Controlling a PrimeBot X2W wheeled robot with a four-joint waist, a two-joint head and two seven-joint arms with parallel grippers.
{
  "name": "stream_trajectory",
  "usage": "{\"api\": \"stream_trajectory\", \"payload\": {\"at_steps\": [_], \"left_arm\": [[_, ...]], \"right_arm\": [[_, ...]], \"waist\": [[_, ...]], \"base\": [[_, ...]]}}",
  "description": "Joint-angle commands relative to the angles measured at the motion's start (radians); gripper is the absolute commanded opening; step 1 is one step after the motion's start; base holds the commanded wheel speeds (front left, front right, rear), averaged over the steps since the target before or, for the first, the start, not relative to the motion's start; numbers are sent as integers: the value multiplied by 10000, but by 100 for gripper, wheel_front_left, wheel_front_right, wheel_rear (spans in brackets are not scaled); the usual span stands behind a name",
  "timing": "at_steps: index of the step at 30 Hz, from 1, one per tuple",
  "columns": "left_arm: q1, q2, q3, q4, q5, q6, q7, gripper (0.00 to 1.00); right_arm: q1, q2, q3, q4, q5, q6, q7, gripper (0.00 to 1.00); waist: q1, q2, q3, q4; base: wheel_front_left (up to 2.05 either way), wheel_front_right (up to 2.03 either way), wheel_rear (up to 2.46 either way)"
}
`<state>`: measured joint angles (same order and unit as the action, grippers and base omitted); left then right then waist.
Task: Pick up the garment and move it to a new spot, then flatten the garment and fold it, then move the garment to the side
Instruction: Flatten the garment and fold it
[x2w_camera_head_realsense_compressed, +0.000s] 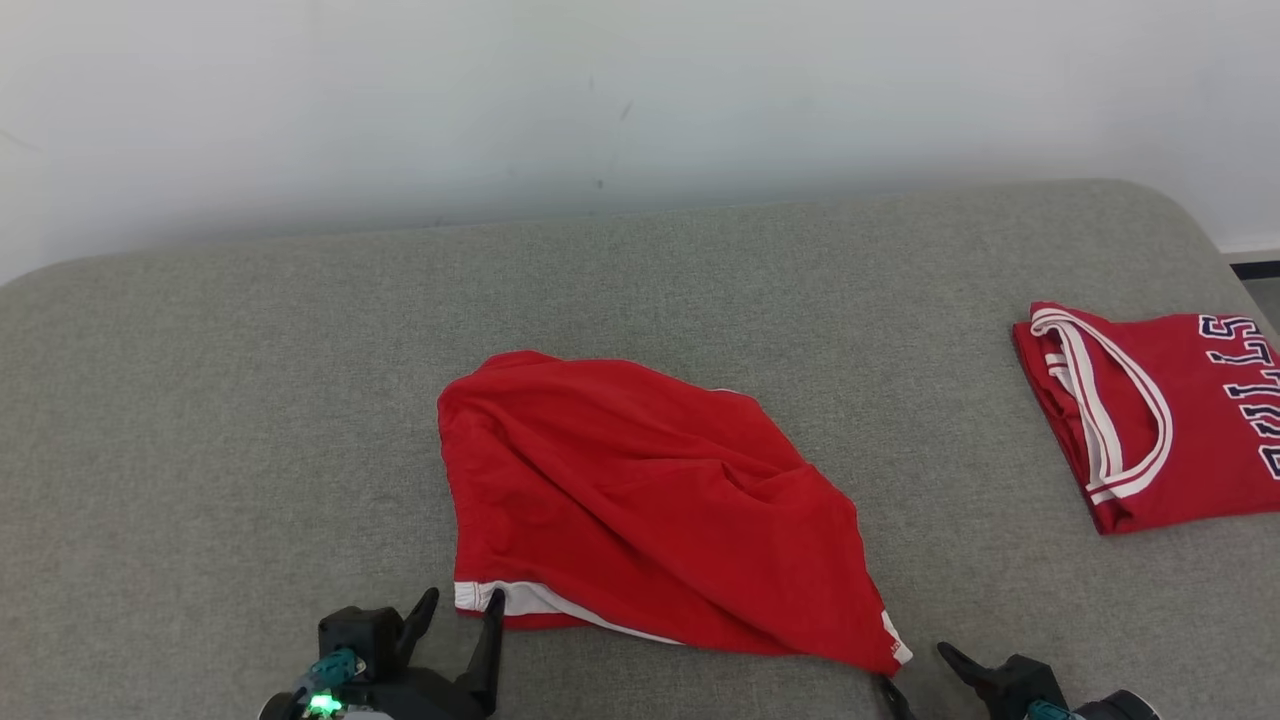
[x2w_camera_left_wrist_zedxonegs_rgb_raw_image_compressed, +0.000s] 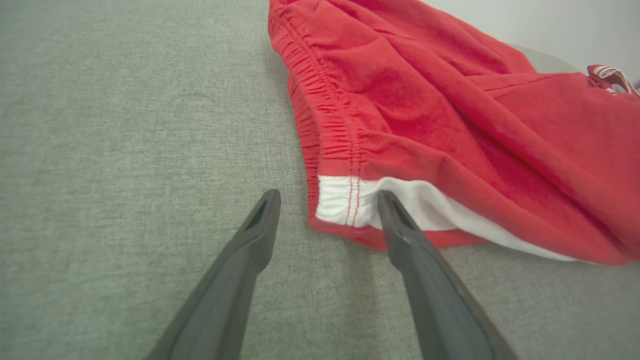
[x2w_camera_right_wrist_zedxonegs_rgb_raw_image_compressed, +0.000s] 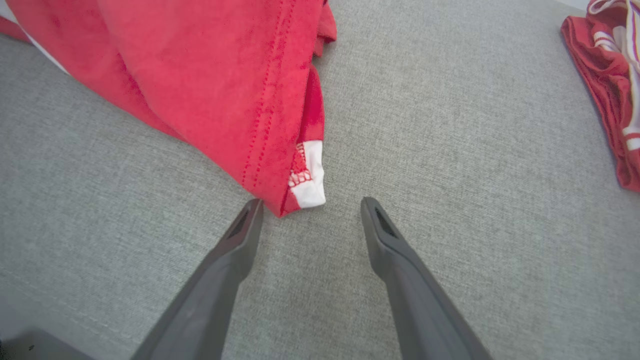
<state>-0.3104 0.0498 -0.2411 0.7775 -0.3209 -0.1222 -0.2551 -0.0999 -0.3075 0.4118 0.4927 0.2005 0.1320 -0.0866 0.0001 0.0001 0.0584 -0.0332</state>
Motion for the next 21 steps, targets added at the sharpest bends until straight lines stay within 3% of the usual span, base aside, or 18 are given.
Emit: {"api": "stream_trajectory", "payload": {"at_steps": [1, 11, 20, 21], "left_arm": [[-159, 15, -31, 57, -149, -6, -37, 100], [-409, 35, -215, 326, -222, -60, -88, 100], [-540, 33, -280, 422, -355, -78, -106, 100], [-543, 32, -308, 439, -381, -80, -108, 94]], "right_arm": [[60, -94, 78, -25, -9, -32, 33, 100], [-612, -203, 839, 401, -126, -32, 43, 100], [-1012, 88, 390, 929, -575, -32, -471, 100], [-1027, 107, 418, 947, -577, -32, -481, 100]], "waist": [[-1, -1, 21, -21], [-1, -1, 179, 41], [-1, -1, 255, 128], [-1, -1, 261, 124]], "base": [[0, 0, 0], [0, 0, 0], [0, 0, 0], [0, 0, 0]]}}
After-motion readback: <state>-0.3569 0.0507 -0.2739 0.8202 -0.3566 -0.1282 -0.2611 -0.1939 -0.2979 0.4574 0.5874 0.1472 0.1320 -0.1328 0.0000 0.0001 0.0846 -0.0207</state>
